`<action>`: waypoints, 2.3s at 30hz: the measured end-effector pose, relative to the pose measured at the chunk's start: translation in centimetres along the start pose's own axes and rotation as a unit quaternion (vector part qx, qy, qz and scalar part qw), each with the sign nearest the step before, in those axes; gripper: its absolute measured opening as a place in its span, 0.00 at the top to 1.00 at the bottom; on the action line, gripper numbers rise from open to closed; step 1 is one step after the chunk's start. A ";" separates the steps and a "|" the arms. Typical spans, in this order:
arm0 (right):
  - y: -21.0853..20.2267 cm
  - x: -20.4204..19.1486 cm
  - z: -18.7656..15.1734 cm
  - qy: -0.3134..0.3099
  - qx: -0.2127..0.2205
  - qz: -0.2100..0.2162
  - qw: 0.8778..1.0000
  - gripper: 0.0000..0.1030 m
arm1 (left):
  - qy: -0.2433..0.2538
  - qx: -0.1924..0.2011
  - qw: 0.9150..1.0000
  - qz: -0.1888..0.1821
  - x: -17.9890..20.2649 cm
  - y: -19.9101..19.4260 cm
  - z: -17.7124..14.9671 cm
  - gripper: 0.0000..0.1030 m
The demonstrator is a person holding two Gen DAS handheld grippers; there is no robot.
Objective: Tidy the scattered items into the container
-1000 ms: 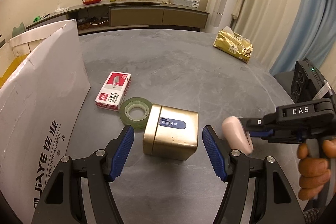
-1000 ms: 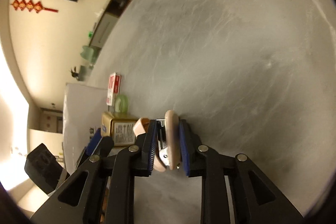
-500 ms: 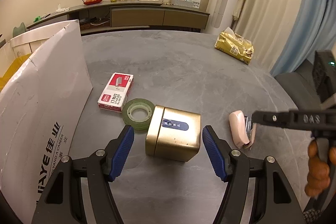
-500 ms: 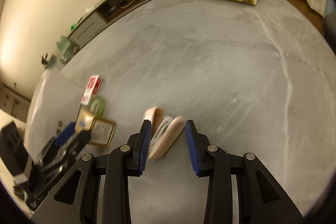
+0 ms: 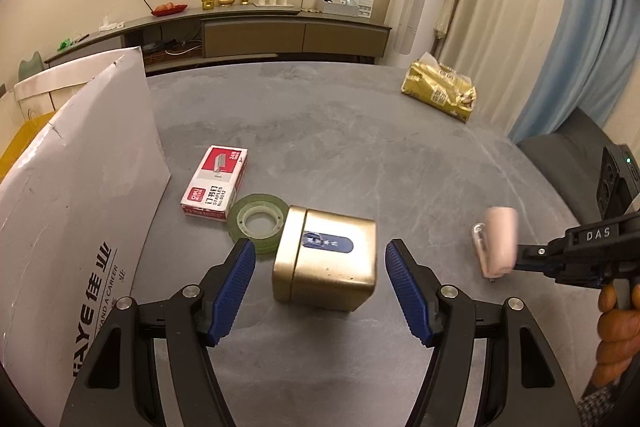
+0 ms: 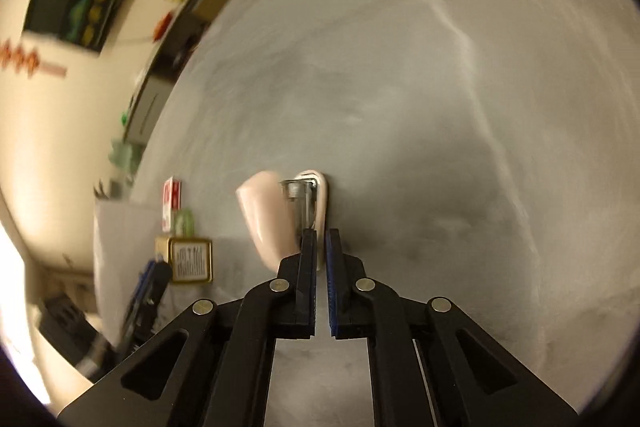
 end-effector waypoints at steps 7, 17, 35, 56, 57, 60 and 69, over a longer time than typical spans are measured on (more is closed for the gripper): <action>-1.6 -1.7 0.1 -0.052 0.052 -0.072 0.995 0.59 | 0.002 -0.007 1.000 -0.004 -0.4 1.0 0.0 0.33; 0.3 -7.8 -2.7 -0.215 0.060 -0.142 0.964 0.47 | 0.007 -0.022 0.999 -0.031 0.7 0.6 -0.3 0.44; 1.3 -7.6 -2.7 -0.227 0.031 -0.127 0.965 0.75 | -0.042 -0.025 0.998 -0.034 -1.0 0.5 -0.3 0.48; 0.5 -12.5 -8.3 -0.294 0.023 -0.073 0.953 0.75 | -0.047 -0.002 0.999 0.003 -1.1 -9.9 -4.2 0.48; 0.5 -12.8 -8.7 -0.300 0.024 -0.073 0.951 0.75 | -0.048 -0.001 0.999 0.007 -1.3 -10.5 -4.4 0.48; 0.7 -13.7 -10.4 -0.318 0.025 -0.072 0.945 0.75 | -0.050 0.005 0.999 0.020 -1.7 -12.6 -4.8 0.48; 0.3 -15.8 -14.4 -0.362 0.042 -0.071 0.929 0.75 | -0.054 0.030 0.998 0.034 -2.6 -18.4 -5.6 0.48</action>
Point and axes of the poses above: each gripper's, at about its wrist camera, not at the fingertips, and y roughly the way its jaws point, x to its right, z to its top, the point moved 2 cm from there along y, roughly the way its jaws point, and after that the axes turned 1 degree about z, right-handed, at the moved point
